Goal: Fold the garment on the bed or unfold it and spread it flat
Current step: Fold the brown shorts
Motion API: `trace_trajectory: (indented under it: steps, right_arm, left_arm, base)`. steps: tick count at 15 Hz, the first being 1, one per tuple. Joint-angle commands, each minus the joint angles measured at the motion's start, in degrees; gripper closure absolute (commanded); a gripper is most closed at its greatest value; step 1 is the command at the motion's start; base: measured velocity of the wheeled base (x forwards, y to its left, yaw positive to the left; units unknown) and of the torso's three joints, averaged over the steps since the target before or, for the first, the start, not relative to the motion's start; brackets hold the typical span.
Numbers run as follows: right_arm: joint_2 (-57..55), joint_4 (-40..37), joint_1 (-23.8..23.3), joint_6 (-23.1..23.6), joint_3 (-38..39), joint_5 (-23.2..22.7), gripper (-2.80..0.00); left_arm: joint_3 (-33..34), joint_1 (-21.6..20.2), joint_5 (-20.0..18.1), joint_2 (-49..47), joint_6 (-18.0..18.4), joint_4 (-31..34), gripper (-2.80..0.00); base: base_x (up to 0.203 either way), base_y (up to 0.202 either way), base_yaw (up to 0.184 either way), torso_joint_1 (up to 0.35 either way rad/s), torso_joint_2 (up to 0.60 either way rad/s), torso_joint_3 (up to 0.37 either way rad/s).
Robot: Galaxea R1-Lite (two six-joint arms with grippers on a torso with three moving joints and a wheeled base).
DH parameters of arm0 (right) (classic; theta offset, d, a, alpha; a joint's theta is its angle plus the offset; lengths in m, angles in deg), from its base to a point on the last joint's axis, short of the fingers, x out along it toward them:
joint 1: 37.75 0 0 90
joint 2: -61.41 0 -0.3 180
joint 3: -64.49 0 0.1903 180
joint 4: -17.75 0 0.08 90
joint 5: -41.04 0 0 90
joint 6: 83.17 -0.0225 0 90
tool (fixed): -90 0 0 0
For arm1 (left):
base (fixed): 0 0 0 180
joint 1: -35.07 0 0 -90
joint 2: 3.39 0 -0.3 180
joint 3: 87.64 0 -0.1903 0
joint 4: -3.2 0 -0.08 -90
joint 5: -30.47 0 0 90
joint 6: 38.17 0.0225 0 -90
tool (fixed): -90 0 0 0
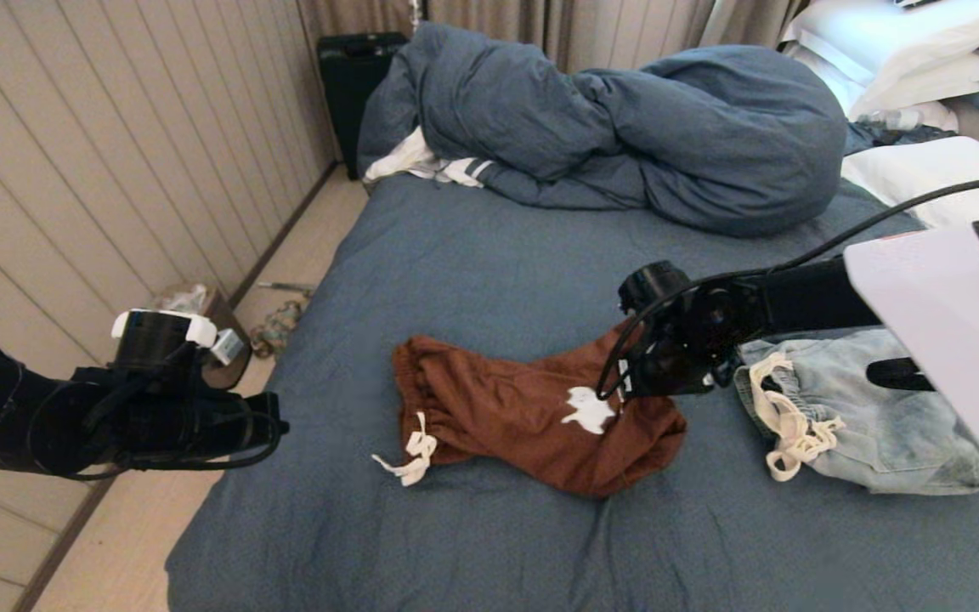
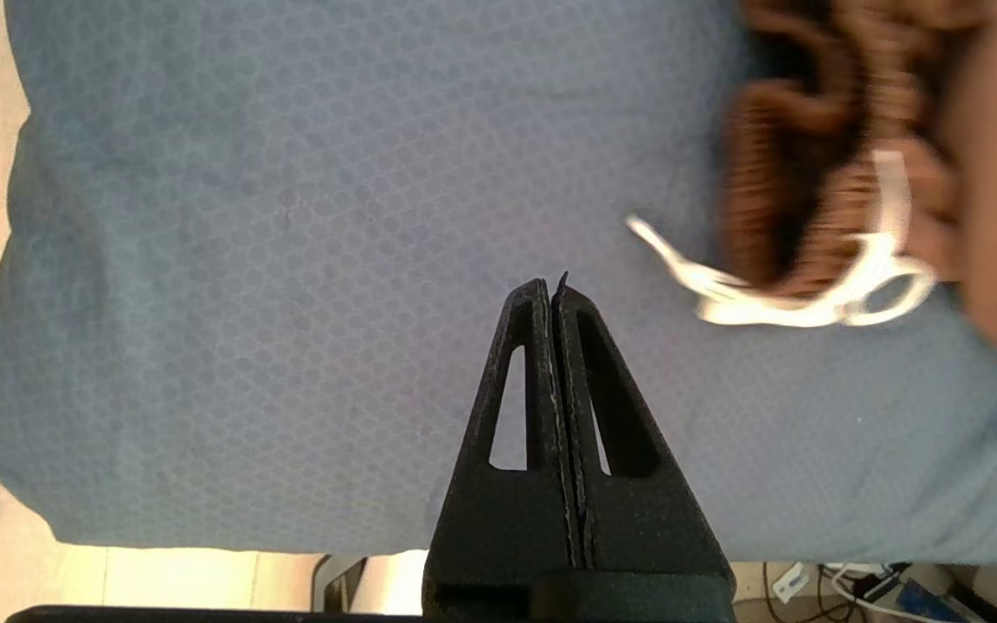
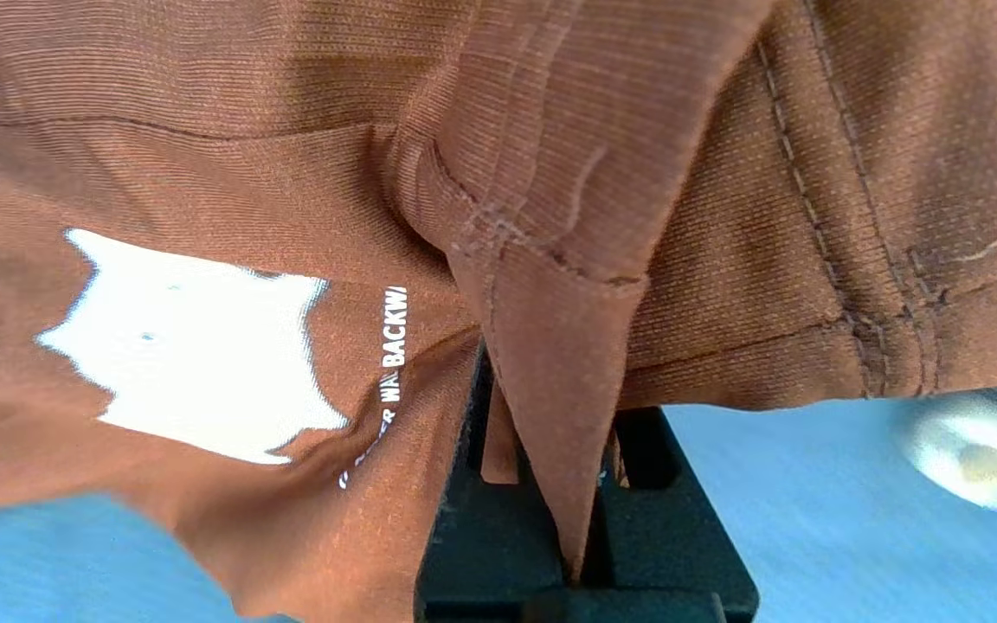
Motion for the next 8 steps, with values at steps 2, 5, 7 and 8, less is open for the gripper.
trace_trajectory:
  steps: [2,5,7,8]
  right_arm:
    - [6.9,0.1,-5.0,0.5,7.1,-0.2,0.00]
    - [10.8,1.3,-9.2,1.9,11.0,-0.4,0.00]
    - [12.1,2.2,-9.2,3.2,10.6,-0.4,0.00]
    - [12.3,2.3,-8.2,3.4,9.8,-0.4,0.00]
  left_arm:
    - [0.1,0.0,-0.1,-0.4,-0.1,-0.1,0.00]
    - [0.3,0.1,-0.1,-0.4,-0.1,-0.1,0.00]
    - [0.4,0.1,-0.1,-0.4,-0.1,-0.1,0.00]
    - [0.4,0.1,-0.1,-0.4,-0.1,-0.1,0.00]
  base:
    - [0.000,0.000,0.000,0.000,0.00,0.000]
    - [0.000,0.000,0.000,0.000,0.00,0.000]
    - [0.000,0.000,0.000,0.000,0.00,0.000]
    - [0.000,0.000,0.000,0.000,0.00,0.000]
